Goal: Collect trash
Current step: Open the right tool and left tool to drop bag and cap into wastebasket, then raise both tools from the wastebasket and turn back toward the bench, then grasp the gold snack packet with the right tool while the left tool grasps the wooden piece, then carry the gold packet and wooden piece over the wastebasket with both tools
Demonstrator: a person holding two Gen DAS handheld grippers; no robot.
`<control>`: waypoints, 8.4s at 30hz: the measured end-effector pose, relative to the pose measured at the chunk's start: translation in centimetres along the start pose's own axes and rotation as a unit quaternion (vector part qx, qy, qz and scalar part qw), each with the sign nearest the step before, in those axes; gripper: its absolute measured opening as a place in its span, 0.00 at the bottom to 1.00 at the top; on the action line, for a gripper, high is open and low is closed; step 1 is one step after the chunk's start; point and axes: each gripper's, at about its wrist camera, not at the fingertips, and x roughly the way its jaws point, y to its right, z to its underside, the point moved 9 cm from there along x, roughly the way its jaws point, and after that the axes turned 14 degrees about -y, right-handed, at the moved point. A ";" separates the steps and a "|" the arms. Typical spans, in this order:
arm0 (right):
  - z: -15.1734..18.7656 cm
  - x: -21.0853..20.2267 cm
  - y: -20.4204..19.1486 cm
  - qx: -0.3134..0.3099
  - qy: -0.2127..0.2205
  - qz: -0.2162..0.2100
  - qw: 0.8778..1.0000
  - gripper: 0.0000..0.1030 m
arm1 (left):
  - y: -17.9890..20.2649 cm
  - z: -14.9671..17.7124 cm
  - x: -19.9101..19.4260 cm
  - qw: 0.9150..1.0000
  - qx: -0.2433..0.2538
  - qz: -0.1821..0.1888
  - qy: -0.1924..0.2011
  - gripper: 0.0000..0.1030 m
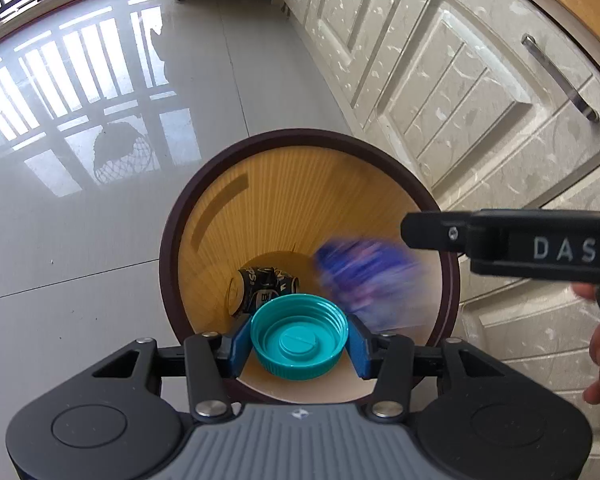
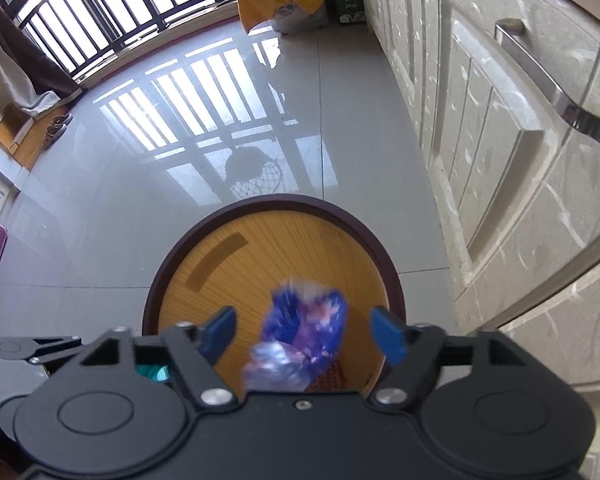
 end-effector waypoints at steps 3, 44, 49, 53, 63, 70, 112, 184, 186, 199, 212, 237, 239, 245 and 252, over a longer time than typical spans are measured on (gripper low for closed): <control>0.1 0.0 0.0 -0.001 0.000 -0.002 1.000 0.83 | 0.0 0.2 0.0 1.000 0.004 -0.001 -0.001 0.49; 4.2 -6.8 -1.0 -0.041 -0.034 0.092 0.994 1.00 | -1.5 3.6 -8.5 0.999 -0.021 -0.036 0.013 1.00; 4.9 -8.7 -1.4 -0.042 -0.024 0.094 0.994 1.00 | -2.1 4.7 -11.1 0.998 -0.044 -0.043 0.030 1.00; 5.5 -10.5 -2.3 -0.050 -0.013 0.093 0.994 1.00 | -2.7 5.6 -13.0 0.996 -0.065 -0.051 0.043 1.00; 6.2 -16.4 -3.8 -0.059 0.032 0.097 0.993 1.00 | -2.6 7.5 -17.8 0.990 -0.095 -0.057 0.085 1.00; 7.3 -21.0 -4.1 -0.058 0.068 0.098 0.991 1.00 | -1.4 7.9 -21.7 0.986 -0.090 -0.061 0.125 1.00; 17.7 -37.9 14.3 0.057 0.251 0.150 0.954 1.00 | 19.0 7.9 -28.9 0.959 0.065 0.002 0.275 1.00; 25.7 -38.1 30.5 0.222 0.234 0.064 0.944 0.47 | 48.6 -7.1 -14.5 0.910 0.341 0.063 0.226 0.92; 25.5 -37.7 30.5 0.234 0.229 0.058 0.943 0.55 | 48.7 -7.1 -14.5 0.911 0.338 0.062 0.228 0.92; 23.7 -36.7 31.2 0.308 0.238 0.104 0.915 0.45 | 48.2 -4.4 -15.4 0.906 0.348 0.068 0.232 0.77; 24.5 -37.5 29.7 0.286 0.249 0.114 0.918 0.36 | 44.7 1.3 -18.9 0.909 0.333 0.086 0.235 0.77; 24.5 -42.6 21.2 0.222 0.289 0.149 0.919 0.35 | 36.0 7.6 -27.4 0.931 0.238 0.085 0.262 0.77; 24.2 -42.6 20.5 0.215 0.290 0.148 0.921 0.35 | 35.1 7.8 -27.9 0.933 0.230 0.082 0.265 0.77; 22.8 -41.9 18.0 0.194 0.290 0.144 0.926 0.35 | 31.7 8.2 -29.0 0.937 0.205 0.071 0.273 0.77; 20.6 -40.6 14.7 0.167 0.287 0.132 0.934 0.35 | 26.5 7.8 -29.4 0.946 0.161 0.057 0.275 0.77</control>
